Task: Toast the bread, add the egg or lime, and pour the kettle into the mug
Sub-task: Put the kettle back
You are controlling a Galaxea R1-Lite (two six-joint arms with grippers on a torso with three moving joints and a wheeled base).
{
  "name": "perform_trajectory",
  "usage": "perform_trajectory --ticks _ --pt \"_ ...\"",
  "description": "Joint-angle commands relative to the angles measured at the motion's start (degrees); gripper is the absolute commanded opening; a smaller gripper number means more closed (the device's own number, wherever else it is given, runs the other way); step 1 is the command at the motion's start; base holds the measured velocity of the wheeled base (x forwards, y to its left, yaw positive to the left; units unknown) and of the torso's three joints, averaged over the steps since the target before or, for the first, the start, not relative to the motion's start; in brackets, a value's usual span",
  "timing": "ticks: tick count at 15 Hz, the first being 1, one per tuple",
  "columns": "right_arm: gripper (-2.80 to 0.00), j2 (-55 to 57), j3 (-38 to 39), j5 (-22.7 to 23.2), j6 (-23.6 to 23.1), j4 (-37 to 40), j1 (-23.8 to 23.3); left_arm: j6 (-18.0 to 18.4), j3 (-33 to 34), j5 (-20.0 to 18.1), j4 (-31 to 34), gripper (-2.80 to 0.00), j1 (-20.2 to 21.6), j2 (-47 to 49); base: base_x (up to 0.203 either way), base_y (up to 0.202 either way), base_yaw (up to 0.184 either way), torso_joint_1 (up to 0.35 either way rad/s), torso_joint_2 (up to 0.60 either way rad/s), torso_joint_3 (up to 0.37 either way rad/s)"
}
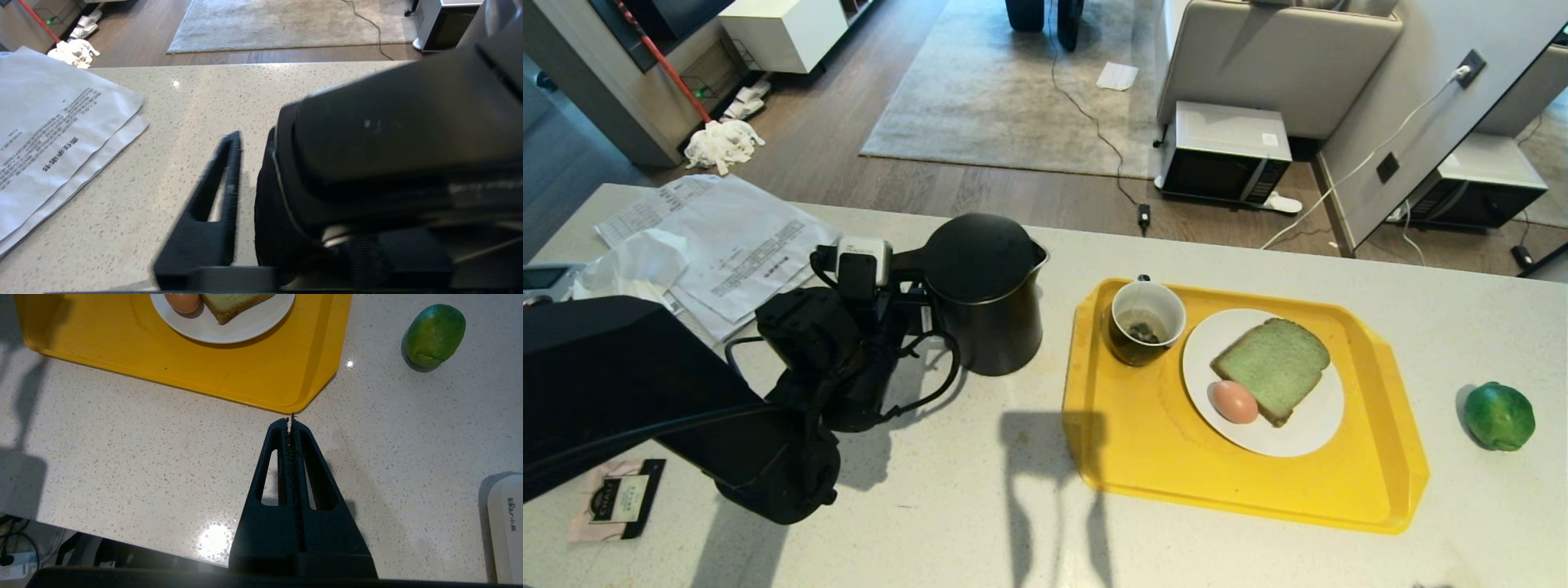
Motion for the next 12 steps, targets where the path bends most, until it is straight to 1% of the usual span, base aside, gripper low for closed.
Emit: perform_trajectory --ticks 1,4,6,9,12 --pt "-2.8 0.02 -0.02 0.0 -0.05 0.05 0.04 0.03 0.81 0.17 -0.37 0.0 0.03 -0.29 0.0 0.0 0.0 0.0 0.0 0.0" --pt "-2.8 0.02 0.0 0.0 -0.05 0.05 0.04 0.01 4.32 0.17 -0.37 0.0 -0.46 -1.73 0.0 0.0 0.0 0.0 0.0 0.0" --pt "-2.8 0.02 -0.07 0.0 -0.05 0.05 0.04 -0.08 7.28 0.17 -0.37 0.0 -1.54 -3.59 0.0 0.0 0.0 0.0 0.0 0.0" --pt "-2.8 0.02 -0.06 0.0 -0.05 0.05 0.04 0.19 8.97 0.17 -0.37 0.0 -2.36 -5.53 0.0 0.0 0.0 0.0 0.0 0.0" --pt "-2.8 0.02 -0.05 0.0 -0.05 0.05 0.04 0.28 12.4 0.25 -0.37 0.0 -3.9 -7.72 0.0 0.0 0.0 0.0 0.0 0.0"
